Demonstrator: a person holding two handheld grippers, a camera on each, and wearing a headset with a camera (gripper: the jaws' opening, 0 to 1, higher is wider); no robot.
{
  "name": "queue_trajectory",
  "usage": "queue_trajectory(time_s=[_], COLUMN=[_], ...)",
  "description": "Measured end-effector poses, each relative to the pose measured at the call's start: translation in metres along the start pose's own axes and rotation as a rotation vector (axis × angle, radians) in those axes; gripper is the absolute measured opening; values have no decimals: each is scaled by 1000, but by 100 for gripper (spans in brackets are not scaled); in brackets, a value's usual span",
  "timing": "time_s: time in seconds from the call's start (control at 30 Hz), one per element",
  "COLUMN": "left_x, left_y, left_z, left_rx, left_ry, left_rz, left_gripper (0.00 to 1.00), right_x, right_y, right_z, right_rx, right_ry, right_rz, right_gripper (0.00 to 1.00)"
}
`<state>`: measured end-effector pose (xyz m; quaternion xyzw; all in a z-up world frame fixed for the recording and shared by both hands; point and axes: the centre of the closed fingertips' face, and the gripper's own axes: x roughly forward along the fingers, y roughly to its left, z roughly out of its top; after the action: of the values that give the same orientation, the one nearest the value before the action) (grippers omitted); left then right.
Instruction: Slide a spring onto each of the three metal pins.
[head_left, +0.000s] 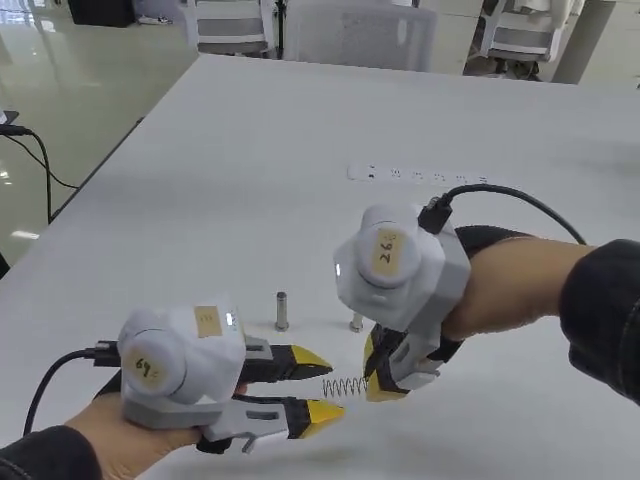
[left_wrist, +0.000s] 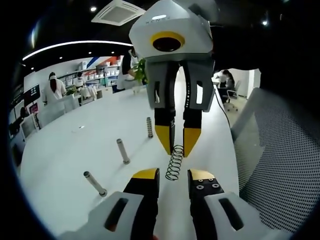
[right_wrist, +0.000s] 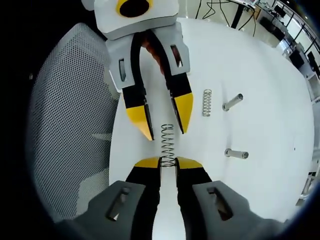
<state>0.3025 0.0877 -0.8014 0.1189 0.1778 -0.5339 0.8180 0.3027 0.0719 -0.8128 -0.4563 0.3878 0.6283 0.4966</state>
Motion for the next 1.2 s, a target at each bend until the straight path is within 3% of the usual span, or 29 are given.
queue_trajectory(time_s=[0.2,0.53,1.2], left_x=[1,3,3], left_y=[-2,-3,-1], left_z=[1,-4,0], left_rx=[24,58,57], left_ry=[-3,24,10], left_rz=[-6,-3,4], left_gripper=[11,9,8], right_x=[1,-4,-26], right_y=[2,3,5], right_z=[-1,4,34], right_rx=[0,-2,-2], right_ry=[13,10,-107], right_rz=[5,4,-19], right_gripper=[13,13,13])
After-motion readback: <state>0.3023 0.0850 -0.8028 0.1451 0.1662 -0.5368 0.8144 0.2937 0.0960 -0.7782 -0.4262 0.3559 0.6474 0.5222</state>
